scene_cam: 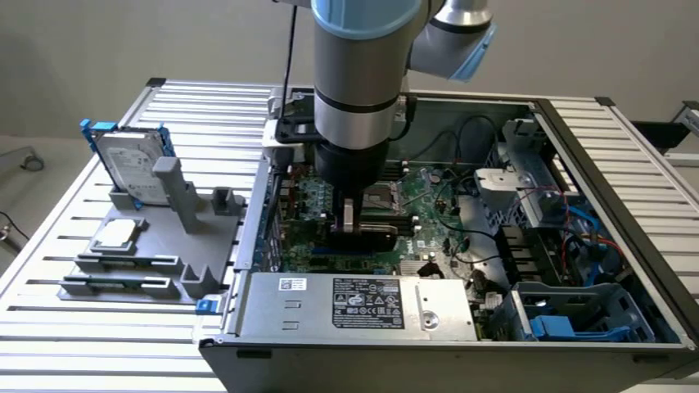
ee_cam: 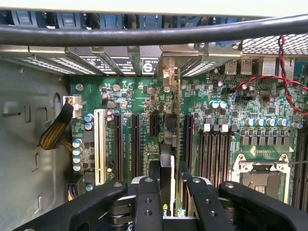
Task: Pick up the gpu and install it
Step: 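Insert the gpu into the slot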
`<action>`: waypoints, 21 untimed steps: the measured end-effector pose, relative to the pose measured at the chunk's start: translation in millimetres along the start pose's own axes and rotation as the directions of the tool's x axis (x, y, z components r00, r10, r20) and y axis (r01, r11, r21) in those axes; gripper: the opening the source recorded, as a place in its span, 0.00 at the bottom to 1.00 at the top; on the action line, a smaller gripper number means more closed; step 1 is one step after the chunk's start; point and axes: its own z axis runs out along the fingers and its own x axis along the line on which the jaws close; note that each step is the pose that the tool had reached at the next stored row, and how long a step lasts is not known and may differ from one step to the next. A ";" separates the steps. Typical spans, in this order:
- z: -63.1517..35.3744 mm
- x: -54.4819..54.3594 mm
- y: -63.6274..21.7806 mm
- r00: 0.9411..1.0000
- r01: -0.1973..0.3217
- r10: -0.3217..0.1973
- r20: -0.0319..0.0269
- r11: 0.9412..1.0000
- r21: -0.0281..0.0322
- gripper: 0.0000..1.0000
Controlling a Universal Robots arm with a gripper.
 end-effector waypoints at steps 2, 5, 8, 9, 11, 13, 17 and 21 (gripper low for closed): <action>0.1 0.0 0.0 1.000 0.001 -0.001 0.000 1.000 -0.003 0.26; 0.3 0.0 0.0 1.000 0.002 -0.002 0.000 1.000 -0.007 0.26; 0.3 0.0 0.0 1.000 0.002 -0.002 0.000 1.000 -0.010 0.26; 0.3 0.0 0.0 1.000 0.002 -0.002 0.000 1.000 -0.011 0.26; 0.3 0.0 0.0 1.000 0.003 -0.003 0.000 1.000 -0.012 0.26; 0.3 0.0 0.0 1.000 0.003 -0.003 0.001 1.000 -0.013 0.26; 0.3 0.0 0.0 1.000 0.004 -0.004 0.003 1.000 -0.013 0.26; 0.3 0.0 0.0 1.000 0.005 -0.005 0.006 1.000 -0.013 0.26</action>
